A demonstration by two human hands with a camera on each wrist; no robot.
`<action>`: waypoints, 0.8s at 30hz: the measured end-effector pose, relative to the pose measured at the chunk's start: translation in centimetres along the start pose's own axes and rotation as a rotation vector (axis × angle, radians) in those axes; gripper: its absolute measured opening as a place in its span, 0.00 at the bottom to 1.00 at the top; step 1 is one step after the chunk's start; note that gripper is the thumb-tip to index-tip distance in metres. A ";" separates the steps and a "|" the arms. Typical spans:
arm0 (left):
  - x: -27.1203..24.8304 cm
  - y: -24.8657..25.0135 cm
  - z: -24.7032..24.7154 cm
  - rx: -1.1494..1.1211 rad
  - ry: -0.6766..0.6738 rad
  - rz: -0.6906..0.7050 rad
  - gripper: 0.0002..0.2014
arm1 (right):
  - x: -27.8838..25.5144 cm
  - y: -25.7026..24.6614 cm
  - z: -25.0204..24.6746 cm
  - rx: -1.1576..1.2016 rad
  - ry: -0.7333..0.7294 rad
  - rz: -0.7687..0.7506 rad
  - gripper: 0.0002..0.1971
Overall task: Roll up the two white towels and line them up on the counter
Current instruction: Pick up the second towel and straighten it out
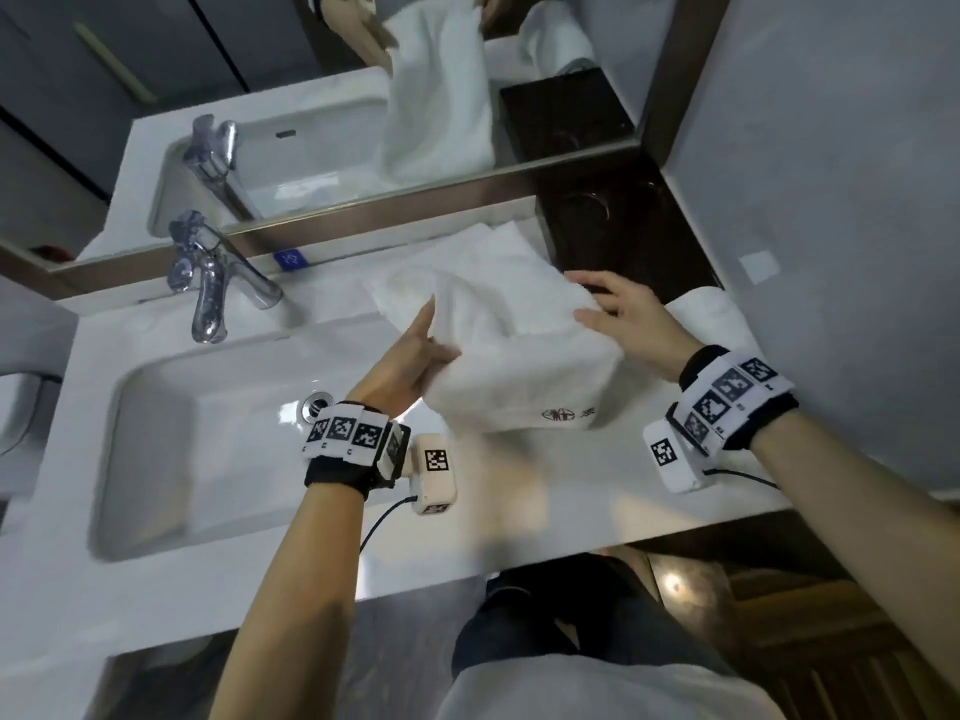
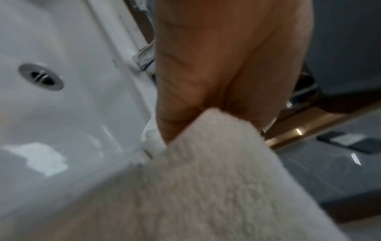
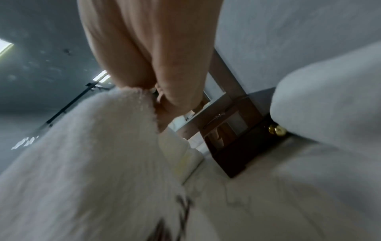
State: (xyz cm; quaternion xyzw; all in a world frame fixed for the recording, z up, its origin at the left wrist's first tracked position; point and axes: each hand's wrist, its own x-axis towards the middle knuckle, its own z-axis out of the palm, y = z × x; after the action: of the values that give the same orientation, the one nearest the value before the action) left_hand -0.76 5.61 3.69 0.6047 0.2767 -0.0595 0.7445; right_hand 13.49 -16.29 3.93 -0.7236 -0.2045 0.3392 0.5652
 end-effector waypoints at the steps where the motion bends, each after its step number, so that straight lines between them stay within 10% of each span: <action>1: -0.2 -0.2 0.0 0.020 0.012 -0.077 0.25 | -0.1 0.3 0.1 0.024 -0.031 0.029 0.22; 4: -0.6 -1.0 0.4 0.053 0.065 -0.223 0.14 | 0.1 1.9 0.4 0.023 -0.077 0.143 0.22; 16: -1.1 -9.7 3.4 0.313 0.428 -0.124 0.24 | -1.1 9.7 -0.9 -0.177 0.046 0.280 0.30; 24: -3.5 -13.2 3.2 0.472 0.427 -0.094 0.15 | -4.5 10.8 -0.8 -0.183 -0.042 0.253 0.10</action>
State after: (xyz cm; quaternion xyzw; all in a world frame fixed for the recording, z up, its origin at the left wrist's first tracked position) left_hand -8.23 -1.66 -5.66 0.7460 0.4329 -0.0280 0.5052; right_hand 9.98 -22.88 -5.14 -0.7849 -0.1536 0.4025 0.4454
